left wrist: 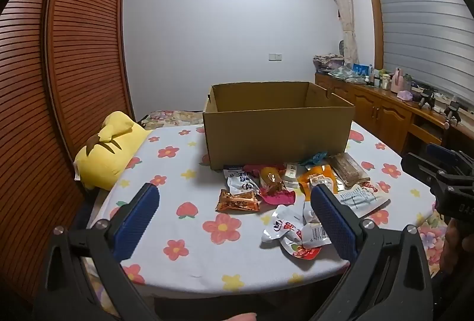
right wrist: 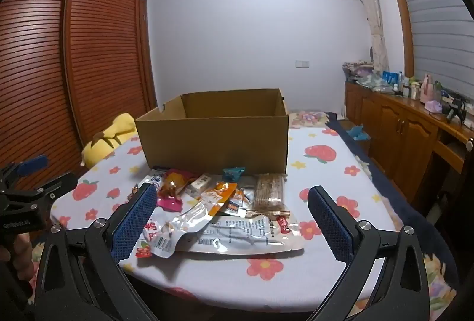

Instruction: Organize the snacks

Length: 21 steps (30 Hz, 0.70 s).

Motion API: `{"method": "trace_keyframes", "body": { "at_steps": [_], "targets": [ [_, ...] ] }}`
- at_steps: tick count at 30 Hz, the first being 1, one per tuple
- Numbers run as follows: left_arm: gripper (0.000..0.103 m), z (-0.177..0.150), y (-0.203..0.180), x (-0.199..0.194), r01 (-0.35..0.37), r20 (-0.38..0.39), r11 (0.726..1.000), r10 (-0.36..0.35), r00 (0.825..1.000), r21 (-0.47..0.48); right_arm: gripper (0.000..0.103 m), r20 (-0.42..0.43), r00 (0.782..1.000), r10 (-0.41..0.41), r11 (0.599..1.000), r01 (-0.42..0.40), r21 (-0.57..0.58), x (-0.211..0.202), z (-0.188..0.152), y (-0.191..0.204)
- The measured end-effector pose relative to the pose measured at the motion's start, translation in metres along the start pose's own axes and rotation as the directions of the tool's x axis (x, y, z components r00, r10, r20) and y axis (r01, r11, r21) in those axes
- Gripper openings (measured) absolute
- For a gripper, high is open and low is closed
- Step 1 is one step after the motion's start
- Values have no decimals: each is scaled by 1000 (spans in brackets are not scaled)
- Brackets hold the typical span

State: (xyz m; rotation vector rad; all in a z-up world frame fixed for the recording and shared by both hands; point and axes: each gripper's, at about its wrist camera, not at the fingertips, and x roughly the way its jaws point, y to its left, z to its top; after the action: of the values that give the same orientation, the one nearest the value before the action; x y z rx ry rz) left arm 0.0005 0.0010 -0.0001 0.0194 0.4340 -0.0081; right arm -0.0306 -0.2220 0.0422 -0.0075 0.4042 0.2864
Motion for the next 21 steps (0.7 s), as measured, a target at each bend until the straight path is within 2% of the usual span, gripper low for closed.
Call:
{"method": "trace_keyframes", "body": {
  "at_steps": [21],
  "targets": [
    [103, 6, -2, -10, 8, 22, 1000, -8, 1000, -3, 103, -8, 1000, 0, 1000, 0, 1, -1, 1, -1]
  ]
}}
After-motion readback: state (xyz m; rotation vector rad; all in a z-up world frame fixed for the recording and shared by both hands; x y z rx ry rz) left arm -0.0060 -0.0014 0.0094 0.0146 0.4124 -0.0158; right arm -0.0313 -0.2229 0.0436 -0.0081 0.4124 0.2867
